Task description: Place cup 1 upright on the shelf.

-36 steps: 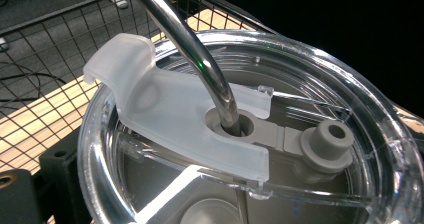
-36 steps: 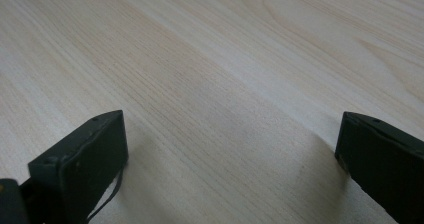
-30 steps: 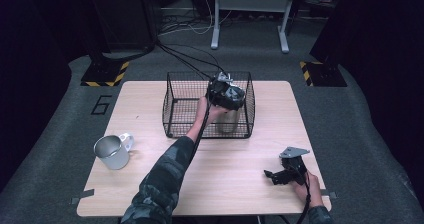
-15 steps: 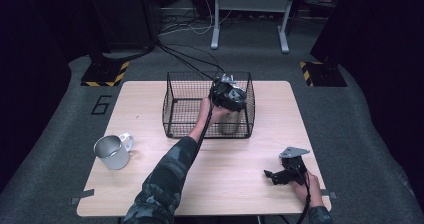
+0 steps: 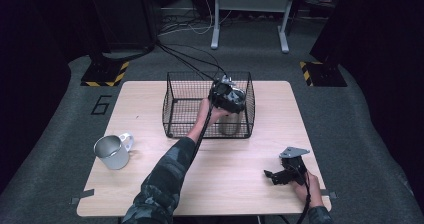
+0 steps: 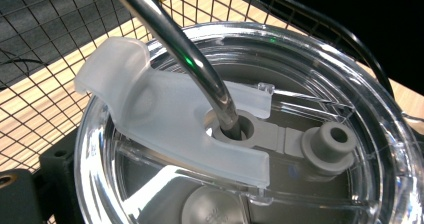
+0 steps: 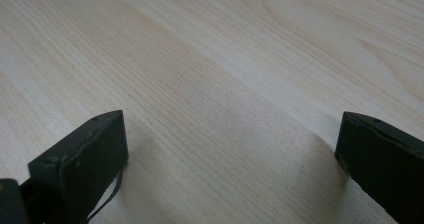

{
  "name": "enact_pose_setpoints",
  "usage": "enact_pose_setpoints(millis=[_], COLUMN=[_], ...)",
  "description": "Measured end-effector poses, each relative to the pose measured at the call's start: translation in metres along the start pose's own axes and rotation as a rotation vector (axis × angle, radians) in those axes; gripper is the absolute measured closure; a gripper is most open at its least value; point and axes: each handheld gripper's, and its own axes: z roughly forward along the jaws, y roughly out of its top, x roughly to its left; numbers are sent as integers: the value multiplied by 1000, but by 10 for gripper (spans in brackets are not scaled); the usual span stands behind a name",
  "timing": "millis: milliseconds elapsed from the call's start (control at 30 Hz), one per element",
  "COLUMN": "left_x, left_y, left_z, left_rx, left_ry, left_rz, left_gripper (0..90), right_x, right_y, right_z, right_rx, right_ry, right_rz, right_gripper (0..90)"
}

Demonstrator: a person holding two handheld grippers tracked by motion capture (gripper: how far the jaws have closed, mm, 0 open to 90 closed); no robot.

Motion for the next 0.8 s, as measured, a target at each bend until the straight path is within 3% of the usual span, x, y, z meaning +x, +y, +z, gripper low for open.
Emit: enact_pose_setpoints(millis=[367, 567, 800], left_x=[-8, -10, -13], left_y=[-4, -6, -5], left_z=[-3, -8, -17], left_rx=[15, 17, 25], left_ry=[21, 2, 13], left_rz=[71, 67, 83], left_gripper=[16, 0, 0], right_x=[0, 0, 0], right_y=[0, 0, 0], right_z=[0, 0, 0], right_rx=[0, 0, 1], right_ry=[0, 0, 3], right_rz=[0, 0, -1], right_gripper=[0, 0, 0])
